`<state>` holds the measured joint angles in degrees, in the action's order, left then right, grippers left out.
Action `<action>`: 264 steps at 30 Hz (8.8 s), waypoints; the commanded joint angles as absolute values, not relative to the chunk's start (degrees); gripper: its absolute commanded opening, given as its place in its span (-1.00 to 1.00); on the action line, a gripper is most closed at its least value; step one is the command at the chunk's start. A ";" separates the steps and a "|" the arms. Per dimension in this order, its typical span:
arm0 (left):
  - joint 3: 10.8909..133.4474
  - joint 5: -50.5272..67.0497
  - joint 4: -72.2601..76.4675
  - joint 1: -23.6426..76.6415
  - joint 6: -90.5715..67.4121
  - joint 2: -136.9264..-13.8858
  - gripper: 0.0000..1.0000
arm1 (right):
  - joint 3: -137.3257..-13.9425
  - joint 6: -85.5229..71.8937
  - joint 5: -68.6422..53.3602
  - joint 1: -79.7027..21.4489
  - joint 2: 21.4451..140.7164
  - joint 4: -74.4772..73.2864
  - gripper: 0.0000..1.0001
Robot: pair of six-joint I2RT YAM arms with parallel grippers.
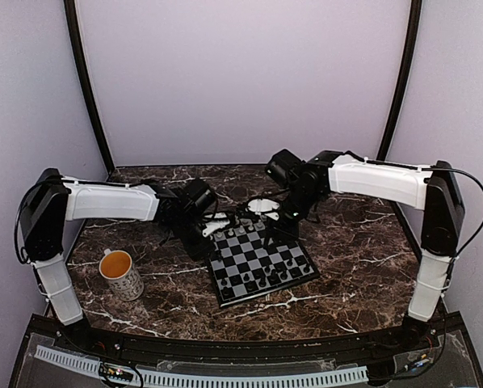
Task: Set up the chess pieces on the board
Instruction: Move the knight on the chessboard, then pick up the knight from the chessboard, then pass from the left arm to the right, then place the knight at g8.
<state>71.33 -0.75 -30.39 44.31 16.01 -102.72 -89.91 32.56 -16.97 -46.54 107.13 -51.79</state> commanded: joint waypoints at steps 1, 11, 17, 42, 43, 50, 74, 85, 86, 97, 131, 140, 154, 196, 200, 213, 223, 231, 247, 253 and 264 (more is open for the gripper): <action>73.23 -7.54 -32.44 46.28 20.10 -106.93 0.06 | -88.97 32.72 -18.31 -46.10 105.67 -50.01 -0.20; 74.89 -6.48 -30.43 46.92 20.60 -110.27 0.08 | -87.67 32.54 -18.68 -45.49 105.28 -49.26 -0.19; 75.71 -3.06 -29.32 47.40 20.67 -111.38 0.08 | -87.80 32.52 -18.96 -45.43 105.21 -49.38 -0.19; 75.85 8.55 -30.11 46.67 18.94 -113.20 -0.07 | -87.54 32.53 -19.93 -44.83 104.30 -49.80 -0.19; 75.54 8.58 -30.56 46.63 18.62 -112.92 -0.06 | -87.54 32.44 -19.96 -44.82 104.37 -49.89 -0.19; 74.93 8.28 -33.17 46.38 17.93 -111.95 -0.08 | -88.04 32.35 -20.55 -44.82 104.90 -50.19 -0.18; 72.07 11.35 -33.75 46.05 16.62 -110.17 -0.45 | -90.27 32.26 -22.06 -44.82 107.30 -51.83 -0.18; 71.91 14.28 -30.31 45.60 15.75 -107.20 -0.66 | -91.60 31.82 -19.29 -43.93 104.28 -51.86 -0.18; 71.26 14.92 -28.82 45.24 15.45 -105.57 -0.66 | -92.11 31.77 -19.03 -43.33 103.50 -51.88 -0.18; 67.39 25.12 -16.59 42.71 11.35 -95.54 -0.68 | -91.86 6.25 -32.12 -21.69 95.47 -31.34 0.97; 58.31 23.65 -1.03 42.99 6.15 -84.60 -0.66 | -92.80 -11.71 -60.45 -40.81 113.50 -26.78 -0.04; 58.49 24.14 -1.32 42.98 6.30 -84.81 -0.66 | -93.22 -13.68 -61.52 -40.96 114.92 -24.73 -0.46; 58.73 24.37 -1.96 43.12 6.66 -84.95 -0.63 | -94.24 -12.17 -60.60 -41.04 115.74 -25.15 -1.00; 55.53 11.45 -0.72 34.37 -3.25 -76.64 0.28 | -96.85 35.32 -4.92 -65.94 116.73 -56.53 -1.00; 55.78 11.48 -1.00 34.37 -3.25 -76.77 0.27 | -97.82 35.63 -5.45 -66.47 117.88 -56.89 -1.00; 55.93 12.12 -1.23 34.37 -3.36 -76.94 0.27 | -98.08 35.75 -3.50 -67.14 120.03 -57.09 -1.00; 55.99 12.78 -1.32 34.37 -3.41 -77.19 0.27 | -98.08 35.18 -2.77 -67.15 120.78 -55.81 -1.00; 55.98 13.34 -1.49 34.37 -3.43 -77.37 0.27 | -98.33 34.91 -2.55 -67.14 121.59 -55.05 -1.00; 56.20 14.13 -1.81 34.37 -3.38 -77.87 0.27 | -98.44 34.02 -2.05 -67.09 120.74 -54.72 -0.71; 56.34 14.24 -1.93 34.37 -3.34 -78.09 0.27 | -98.66 33.69 -1.85 -67.14 120.40 -54.64 -0.59; 57.24 8.48 -4.11 34.36 -0.82 -76.81 0.30 | -100.28 36.68 -2.96 -63.02 110.25 -57.41 -0.19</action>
<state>55.90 12.05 -2.28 34.54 -2.55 -78.06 -98.63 35.18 -2.15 -65.89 118.02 -57.30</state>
